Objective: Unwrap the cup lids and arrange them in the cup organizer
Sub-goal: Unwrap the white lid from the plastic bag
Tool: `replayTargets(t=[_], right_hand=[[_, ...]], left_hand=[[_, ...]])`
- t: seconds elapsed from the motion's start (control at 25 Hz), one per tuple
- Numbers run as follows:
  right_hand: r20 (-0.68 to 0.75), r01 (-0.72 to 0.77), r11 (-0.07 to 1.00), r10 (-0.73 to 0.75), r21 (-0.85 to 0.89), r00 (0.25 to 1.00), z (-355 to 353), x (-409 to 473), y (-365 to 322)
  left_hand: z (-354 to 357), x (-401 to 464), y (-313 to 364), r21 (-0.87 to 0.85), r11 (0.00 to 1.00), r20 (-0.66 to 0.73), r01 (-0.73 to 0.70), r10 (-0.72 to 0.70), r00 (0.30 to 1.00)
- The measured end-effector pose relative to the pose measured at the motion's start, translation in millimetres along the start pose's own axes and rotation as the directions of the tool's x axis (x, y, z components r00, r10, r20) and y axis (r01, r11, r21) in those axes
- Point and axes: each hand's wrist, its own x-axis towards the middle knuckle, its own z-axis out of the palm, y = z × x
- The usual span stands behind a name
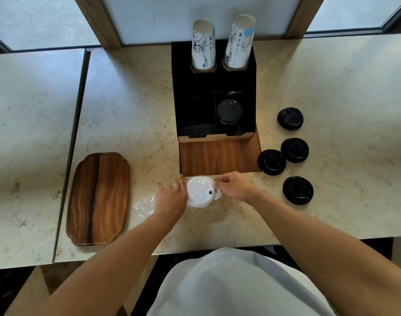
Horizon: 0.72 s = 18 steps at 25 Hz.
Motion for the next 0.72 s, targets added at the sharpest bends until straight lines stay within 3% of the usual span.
replayTargets(t=[0.2,0.56,0.72], right_hand=[[0.069,-0.015,0.999,0.012,0.048,0.998,2,-1,-4],[0.025,-0.038,0.999,0.039,-0.028,0.999,12,4,-14],[0.030,-0.024,0.998,0.022,0.053,0.999,14,1,-11]], left_hand=[[4,3,1,0.000,1.000,0.012,0.026,-0.026,1.000],[9,1,7,-0.097,0.989,-0.009,0.109,-0.110,0.994],[3,-2,3,-0.124,0.986,-0.023,0.107,-0.111,0.994]])
